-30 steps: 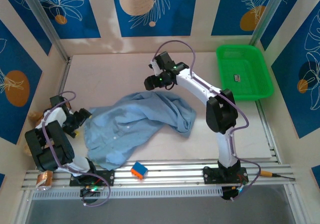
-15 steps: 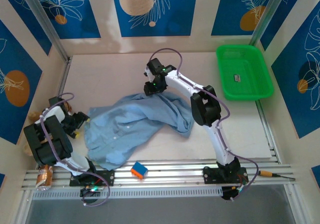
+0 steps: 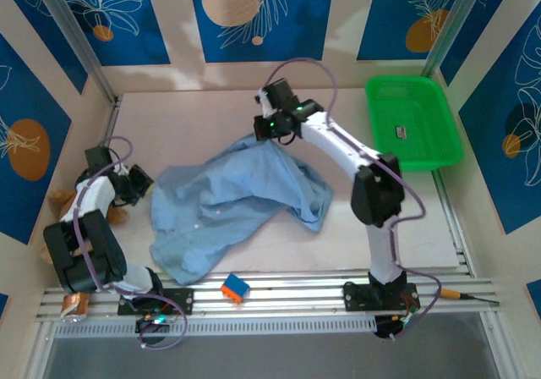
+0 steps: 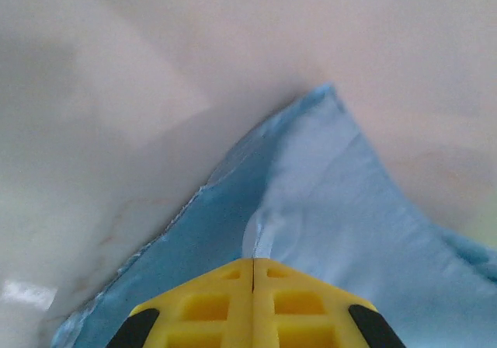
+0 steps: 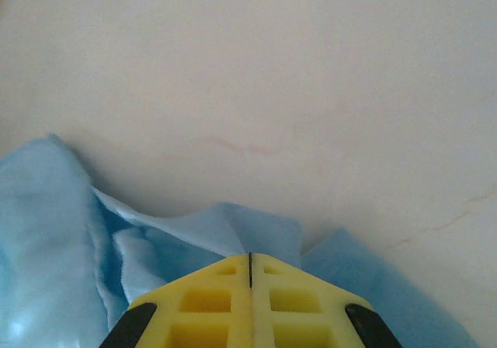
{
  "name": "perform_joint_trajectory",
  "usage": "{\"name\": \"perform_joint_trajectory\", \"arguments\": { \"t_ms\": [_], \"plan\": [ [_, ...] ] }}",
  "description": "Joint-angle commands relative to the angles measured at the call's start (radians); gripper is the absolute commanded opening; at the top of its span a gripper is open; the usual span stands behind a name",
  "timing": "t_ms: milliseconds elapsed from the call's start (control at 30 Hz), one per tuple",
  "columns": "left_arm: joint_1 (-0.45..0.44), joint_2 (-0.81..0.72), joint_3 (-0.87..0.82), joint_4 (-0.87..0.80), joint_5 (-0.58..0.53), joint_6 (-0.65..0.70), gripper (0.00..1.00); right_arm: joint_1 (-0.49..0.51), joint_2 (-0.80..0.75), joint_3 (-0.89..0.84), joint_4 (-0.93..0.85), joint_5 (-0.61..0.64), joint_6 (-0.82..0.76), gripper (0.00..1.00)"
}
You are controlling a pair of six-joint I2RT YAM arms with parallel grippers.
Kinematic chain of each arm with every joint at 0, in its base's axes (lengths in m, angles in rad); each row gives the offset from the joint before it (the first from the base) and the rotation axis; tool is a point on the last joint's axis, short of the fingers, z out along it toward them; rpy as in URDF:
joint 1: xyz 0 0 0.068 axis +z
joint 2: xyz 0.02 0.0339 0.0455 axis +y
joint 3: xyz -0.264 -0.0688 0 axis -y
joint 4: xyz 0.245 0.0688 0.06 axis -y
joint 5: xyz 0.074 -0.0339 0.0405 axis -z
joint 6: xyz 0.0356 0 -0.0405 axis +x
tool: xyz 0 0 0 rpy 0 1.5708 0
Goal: Fold and stack the long sleeve shirts
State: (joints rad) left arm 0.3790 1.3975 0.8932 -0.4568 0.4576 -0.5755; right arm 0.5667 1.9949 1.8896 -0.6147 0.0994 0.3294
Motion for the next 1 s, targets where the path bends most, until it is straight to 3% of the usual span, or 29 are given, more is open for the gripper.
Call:
{"name": "perform_joint_trajectory", "arguments": {
  "t_ms": [0,200,467,667,733,800,833,867,967],
  "plan": [
    [0.004,-0.101,0.115,0.043,0.079,-0.027,0.0,-0.041,-0.181,-0.03,0.134,-0.028,0.056,0.0],
    [0.005,-0.175,0.19,0.173,0.083,-0.126,0.0,-0.137,-0.373,-0.092,0.182,-0.132,0.077,0.0],
    [0.003,-0.138,0.242,0.409,0.16,-0.271,0.0,-0.22,-0.47,-0.134,0.182,-0.178,0.086,0.0],
    [-0.021,-0.052,0.387,0.565,0.175,-0.372,0.0,-0.285,-0.321,0.029,0.269,-0.346,0.176,0.0],
    [-0.029,-0.006,0.456,0.575,0.179,-0.401,0.0,-0.287,-0.232,0.154,0.272,-0.412,0.192,0.0],
    [-0.03,0.054,0.499,0.572,0.215,-0.439,0.0,-0.283,-0.109,0.381,0.125,-0.448,0.183,0.0],
    [-0.037,0.076,0.499,0.558,0.235,-0.437,0.07,-0.277,-0.06,0.471,0.041,-0.455,0.176,0.0],
    [-0.052,0.093,0.488,0.518,0.244,-0.415,0.22,-0.269,-0.02,0.551,-0.036,-0.466,0.16,0.0],
    [-0.121,0.101,0.393,0.415,0.204,-0.291,0.47,-0.204,-0.023,0.543,-0.209,-0.378,0.053,0.0]
  ]
}}
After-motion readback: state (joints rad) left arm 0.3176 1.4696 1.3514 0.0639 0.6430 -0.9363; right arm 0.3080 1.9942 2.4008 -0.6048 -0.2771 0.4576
